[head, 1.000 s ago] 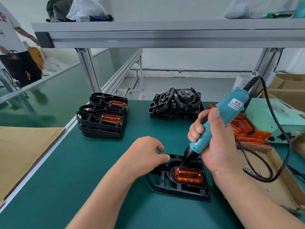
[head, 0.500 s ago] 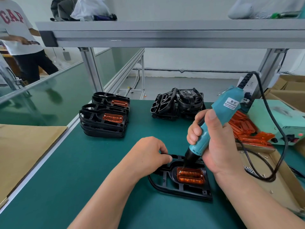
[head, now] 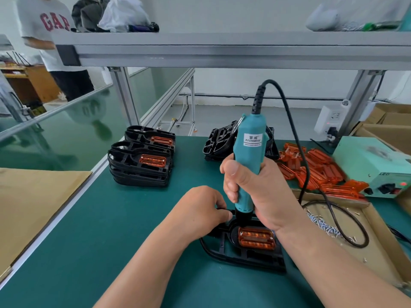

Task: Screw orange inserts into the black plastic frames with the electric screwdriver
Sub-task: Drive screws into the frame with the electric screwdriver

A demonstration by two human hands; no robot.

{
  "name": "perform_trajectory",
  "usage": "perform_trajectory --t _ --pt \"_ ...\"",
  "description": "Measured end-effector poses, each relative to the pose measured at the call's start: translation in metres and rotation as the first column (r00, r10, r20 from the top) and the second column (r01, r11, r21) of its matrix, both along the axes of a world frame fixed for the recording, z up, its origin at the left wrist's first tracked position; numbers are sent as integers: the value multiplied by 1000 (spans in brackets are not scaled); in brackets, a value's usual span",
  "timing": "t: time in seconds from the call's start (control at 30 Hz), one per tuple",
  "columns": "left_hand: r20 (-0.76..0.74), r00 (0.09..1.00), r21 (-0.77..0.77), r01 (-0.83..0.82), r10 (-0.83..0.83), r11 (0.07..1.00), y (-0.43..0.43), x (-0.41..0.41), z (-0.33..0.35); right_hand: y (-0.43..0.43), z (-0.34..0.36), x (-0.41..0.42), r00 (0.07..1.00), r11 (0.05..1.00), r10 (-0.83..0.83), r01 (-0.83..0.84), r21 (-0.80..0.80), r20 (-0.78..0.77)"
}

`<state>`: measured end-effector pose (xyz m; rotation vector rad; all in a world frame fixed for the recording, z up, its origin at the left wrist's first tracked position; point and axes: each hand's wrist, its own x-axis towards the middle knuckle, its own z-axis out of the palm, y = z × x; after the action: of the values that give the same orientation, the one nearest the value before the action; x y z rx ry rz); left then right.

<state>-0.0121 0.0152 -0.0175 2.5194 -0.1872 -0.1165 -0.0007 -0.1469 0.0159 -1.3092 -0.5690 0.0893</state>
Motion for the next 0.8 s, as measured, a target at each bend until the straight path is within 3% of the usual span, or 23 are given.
perform_trajectory --t 0.6,0.8 --pt "-7 1000 -17 -5 5 1000 -3 -6 4 5 -9 1 997 995 62 -59 -82 37" --pt "12 999 69 -45 44 997 -7 -7 6 -1 -3 -2 998 998 65 -66 5 25"
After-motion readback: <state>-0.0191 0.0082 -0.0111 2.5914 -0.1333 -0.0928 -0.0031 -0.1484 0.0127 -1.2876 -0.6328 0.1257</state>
